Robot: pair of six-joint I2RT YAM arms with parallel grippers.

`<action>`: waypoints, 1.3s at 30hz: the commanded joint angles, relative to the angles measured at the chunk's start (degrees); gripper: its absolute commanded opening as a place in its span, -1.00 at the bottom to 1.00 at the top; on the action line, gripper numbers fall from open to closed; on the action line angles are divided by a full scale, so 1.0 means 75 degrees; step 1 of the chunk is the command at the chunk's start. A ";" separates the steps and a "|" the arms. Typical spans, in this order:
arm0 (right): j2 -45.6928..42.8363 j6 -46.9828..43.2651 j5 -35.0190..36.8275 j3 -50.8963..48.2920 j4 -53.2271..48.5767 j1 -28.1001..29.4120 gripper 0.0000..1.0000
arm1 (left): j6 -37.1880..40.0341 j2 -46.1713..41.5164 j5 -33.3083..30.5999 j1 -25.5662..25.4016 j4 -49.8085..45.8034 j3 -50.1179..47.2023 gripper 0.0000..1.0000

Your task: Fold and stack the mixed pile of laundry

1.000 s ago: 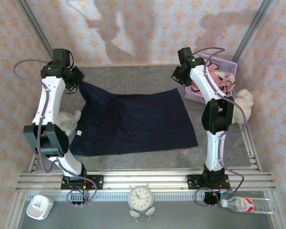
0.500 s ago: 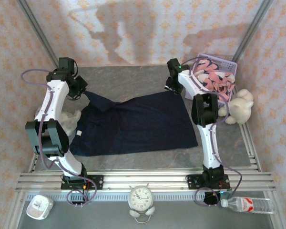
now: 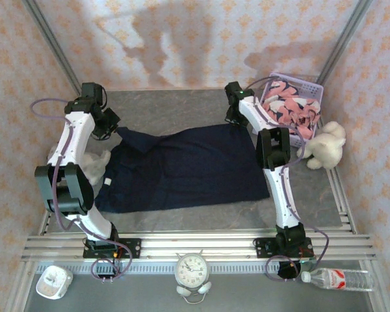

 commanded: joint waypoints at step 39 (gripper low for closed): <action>-0.7782 -0.0012 -0.0143 -0.8323 0.1249 -0.0243 0.13 | -0.3010 -0.6486 -0.1101 -0.1062 -0.0585 -0.4626 0.37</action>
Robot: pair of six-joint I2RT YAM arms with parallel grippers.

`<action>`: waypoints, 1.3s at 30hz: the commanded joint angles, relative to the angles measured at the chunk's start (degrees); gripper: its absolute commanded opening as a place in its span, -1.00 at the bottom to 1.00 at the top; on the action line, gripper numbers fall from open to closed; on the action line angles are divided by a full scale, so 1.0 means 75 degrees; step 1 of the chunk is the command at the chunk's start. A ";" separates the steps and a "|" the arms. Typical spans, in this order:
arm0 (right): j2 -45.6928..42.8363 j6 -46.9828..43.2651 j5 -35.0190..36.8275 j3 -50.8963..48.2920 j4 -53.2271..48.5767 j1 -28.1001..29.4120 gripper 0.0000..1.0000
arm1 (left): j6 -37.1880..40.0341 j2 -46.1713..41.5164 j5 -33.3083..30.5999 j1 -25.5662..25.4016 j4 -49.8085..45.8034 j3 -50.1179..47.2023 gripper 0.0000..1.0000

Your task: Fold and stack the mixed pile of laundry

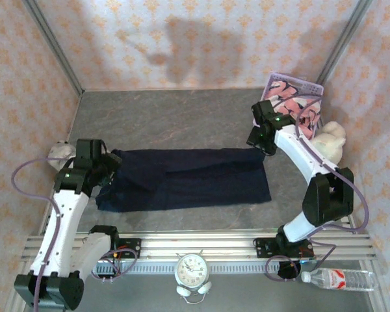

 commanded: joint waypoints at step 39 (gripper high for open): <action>0.1865 0.0258 -0.0399 -0.1293 0.0836 -0.1726 -0.05 | 0.2044 0.4817 -0.0179 -0.0783 0.1854 0.1061 0.12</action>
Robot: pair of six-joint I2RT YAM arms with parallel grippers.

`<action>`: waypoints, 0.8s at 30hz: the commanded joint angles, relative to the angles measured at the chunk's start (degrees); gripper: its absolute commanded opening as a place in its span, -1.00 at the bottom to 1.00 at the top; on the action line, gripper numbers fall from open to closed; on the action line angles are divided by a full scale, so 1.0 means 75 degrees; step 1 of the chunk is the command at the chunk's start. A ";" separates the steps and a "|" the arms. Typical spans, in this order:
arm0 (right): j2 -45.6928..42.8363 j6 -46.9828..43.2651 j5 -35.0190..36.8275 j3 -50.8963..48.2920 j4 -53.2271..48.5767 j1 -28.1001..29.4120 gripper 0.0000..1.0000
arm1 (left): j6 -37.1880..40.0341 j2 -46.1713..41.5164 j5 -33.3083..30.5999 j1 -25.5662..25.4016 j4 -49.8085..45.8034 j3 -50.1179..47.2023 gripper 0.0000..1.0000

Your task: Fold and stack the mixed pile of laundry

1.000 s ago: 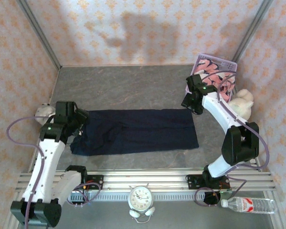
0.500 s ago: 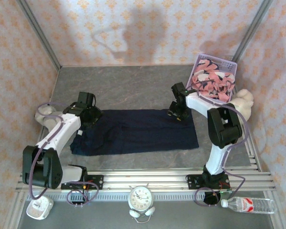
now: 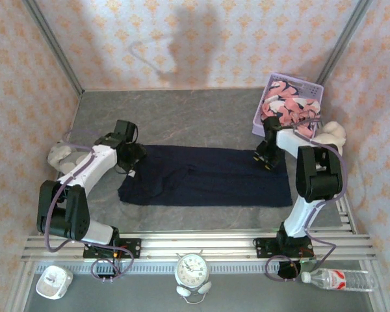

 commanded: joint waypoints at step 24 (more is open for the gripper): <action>0.0686 0.0133 -0.1304 0.1467 -0.0306 0.2239 -0.02 | 0.0150 0.2724 0.0889 0.0450 0.1203 0.1692 0.00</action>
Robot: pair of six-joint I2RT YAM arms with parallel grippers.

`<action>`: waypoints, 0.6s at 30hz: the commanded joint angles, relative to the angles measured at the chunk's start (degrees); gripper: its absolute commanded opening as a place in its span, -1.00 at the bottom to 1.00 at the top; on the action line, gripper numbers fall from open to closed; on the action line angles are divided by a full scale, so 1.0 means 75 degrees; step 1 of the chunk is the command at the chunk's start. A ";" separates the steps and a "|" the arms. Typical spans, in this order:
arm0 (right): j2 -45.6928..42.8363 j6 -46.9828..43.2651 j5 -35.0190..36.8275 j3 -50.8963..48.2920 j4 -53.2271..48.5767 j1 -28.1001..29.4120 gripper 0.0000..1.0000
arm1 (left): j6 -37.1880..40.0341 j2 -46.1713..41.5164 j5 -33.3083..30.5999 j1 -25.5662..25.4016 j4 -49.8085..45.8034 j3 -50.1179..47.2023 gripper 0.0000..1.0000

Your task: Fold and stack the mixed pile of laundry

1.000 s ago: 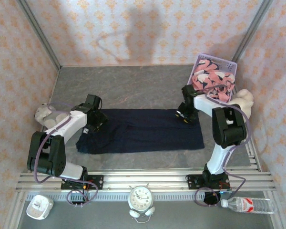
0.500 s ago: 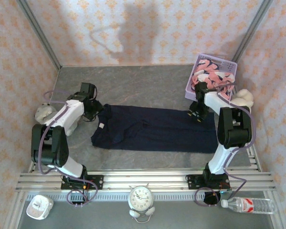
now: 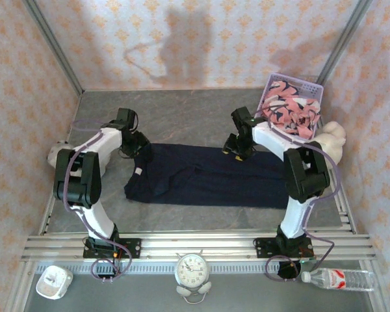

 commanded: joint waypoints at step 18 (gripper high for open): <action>0.0686 0.0589 0.0130 -0.0493 0.0245 -0.0002 -0.05 | 0.0432 0.1303 -0.0209 -0.0235 -0.0114 0.0896 -0.90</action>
